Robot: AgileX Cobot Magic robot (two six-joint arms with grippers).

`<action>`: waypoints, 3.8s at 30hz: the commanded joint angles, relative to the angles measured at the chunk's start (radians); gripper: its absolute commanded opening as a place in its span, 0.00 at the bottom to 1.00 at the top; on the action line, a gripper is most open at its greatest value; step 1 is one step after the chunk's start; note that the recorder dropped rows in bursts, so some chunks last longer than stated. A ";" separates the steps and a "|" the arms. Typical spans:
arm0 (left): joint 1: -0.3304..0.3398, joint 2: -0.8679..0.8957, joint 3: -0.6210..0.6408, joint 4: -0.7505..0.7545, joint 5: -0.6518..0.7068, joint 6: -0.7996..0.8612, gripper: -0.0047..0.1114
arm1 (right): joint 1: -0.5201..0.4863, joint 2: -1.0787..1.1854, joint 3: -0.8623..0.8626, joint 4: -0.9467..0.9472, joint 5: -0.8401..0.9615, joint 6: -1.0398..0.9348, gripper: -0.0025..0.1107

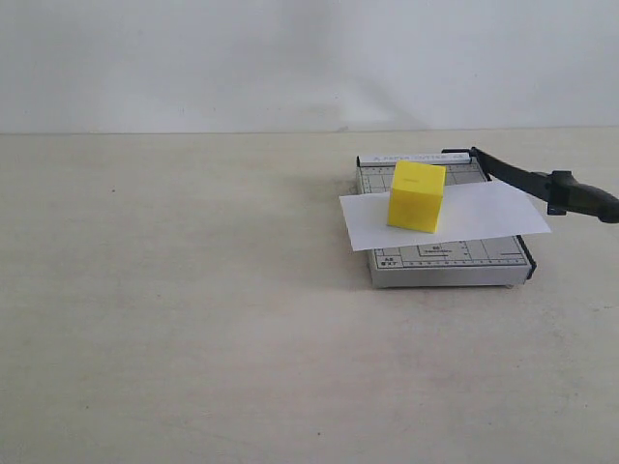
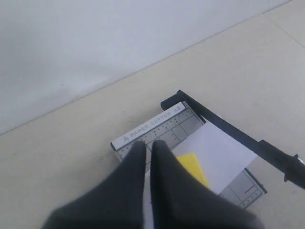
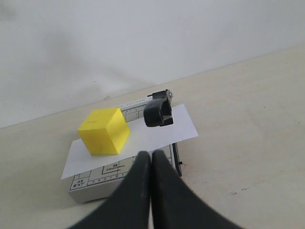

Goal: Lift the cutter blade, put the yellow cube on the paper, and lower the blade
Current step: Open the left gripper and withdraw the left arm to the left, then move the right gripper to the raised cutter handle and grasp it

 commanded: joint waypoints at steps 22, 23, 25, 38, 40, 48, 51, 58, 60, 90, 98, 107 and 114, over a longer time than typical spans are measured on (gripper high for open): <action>-0.001 -1.043 1.324 0.208 -0.613 -0.303 0.08 | 0.000 -0.002 0.000 -0.003 -0.052 -0.010 0.02; -0.001 -1.091 1.387 0.210 -0.670 -0.318 0.08 | 0.000 -0.002 0.000 -0.003 -0.056 -0.010 0.02; -0.001 -1.200 1.526 0.210 -0.777 -0.338 0.08 | 0.000 -0.002 0.000 -0.003 -0.062 -0.010 0.02; 0.003 -1.644 2.087 0.202 -1.038 -0.534 0.08 | 0.000 -0.002 0.000 -0.003 -0.068 -0.010 0.02; 0.003 -1.697 2.138 0.202 -1.049 -0.546 0.08 | 0.000 -0.002 0.000 -0.003 -0.066 -0.010 0.02; 0.003 -1.783 2.241 0.202 -1.048 -0.546 0.08 | 0.000 -0.002 0.000 -0.003 -0.095 -0.010 0.02; 0.003 -1.783 2.267 0.202 -1.042 -0.546 0.08 | 0.000 -0.002 0.000 -0.003 -0.162 -0.010 0.02; 0.003 -1.783 2.358 0.199 -1.035 -0.547 0.08 | 0.000 -0.002 -0.046 -0.003 -0.115 -0.010 0.02; 0.003 -1.783 2.374 0.186 -1.035 -0.547 0.08 | 0.000 -0.002 -0.094 -0.008 0.008 -0.030 0.02; 0.005 -1.783 2.392 0.183 -1.030 -0.547 0.08 | 0.000 1.141 -1.260 -0.246 1.158 -0.114 0.63; 0.005 -1.783 2.392 0.183 -1.030 -0.547 0.08 | 0.000 1.267 -1.300 -0.319 1.166 -0.123 0.63; 0.005 -1.783 2.392 0.183 -1.030 -0.547 0.08 | 0.000 1.333 -1.300 -0.319 1.137 -0.130 0.63; 0.005 -1.783 2.392 0.183 -1.030 -0.547 0.08 | 0.000 1.363 -1.300 -0.307 1.110 -0.130 0.58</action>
